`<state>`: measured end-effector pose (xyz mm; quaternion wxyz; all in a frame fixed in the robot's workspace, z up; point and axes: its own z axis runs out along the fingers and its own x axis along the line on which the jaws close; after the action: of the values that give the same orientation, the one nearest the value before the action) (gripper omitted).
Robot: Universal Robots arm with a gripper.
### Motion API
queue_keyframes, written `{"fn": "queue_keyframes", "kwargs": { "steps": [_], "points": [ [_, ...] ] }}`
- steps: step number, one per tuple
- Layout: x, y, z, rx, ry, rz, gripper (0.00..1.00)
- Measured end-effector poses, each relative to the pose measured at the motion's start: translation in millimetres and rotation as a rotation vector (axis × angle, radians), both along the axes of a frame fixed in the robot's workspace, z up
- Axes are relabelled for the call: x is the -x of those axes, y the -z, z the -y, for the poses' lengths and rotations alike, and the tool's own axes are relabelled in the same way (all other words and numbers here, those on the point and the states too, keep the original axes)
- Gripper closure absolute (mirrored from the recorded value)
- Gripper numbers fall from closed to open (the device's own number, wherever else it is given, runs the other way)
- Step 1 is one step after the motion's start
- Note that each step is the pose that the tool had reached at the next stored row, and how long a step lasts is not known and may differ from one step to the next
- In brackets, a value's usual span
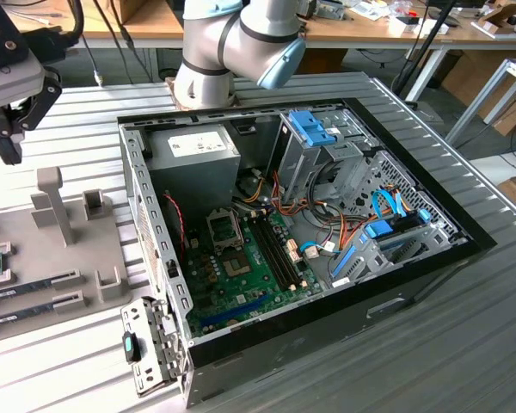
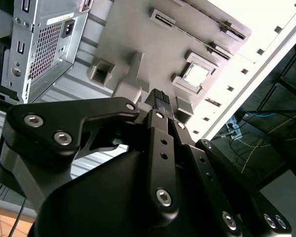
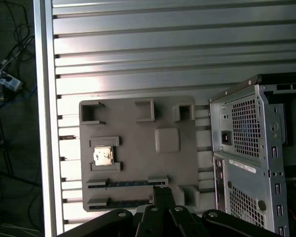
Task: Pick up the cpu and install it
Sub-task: 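Reach for the cpu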
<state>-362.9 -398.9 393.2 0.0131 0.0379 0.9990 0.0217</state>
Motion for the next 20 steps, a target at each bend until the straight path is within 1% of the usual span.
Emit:
{"fn": "queue_keyframes", "kwargs": {
  "steps": [12,20],
  "points": [
    [5.6,0.2,0.0,-0.0001,0.000,0.0001,0.89],
    [12.1,0.2,0.0,0.0000,0.000,0.0001,0.89]
  ]
}}
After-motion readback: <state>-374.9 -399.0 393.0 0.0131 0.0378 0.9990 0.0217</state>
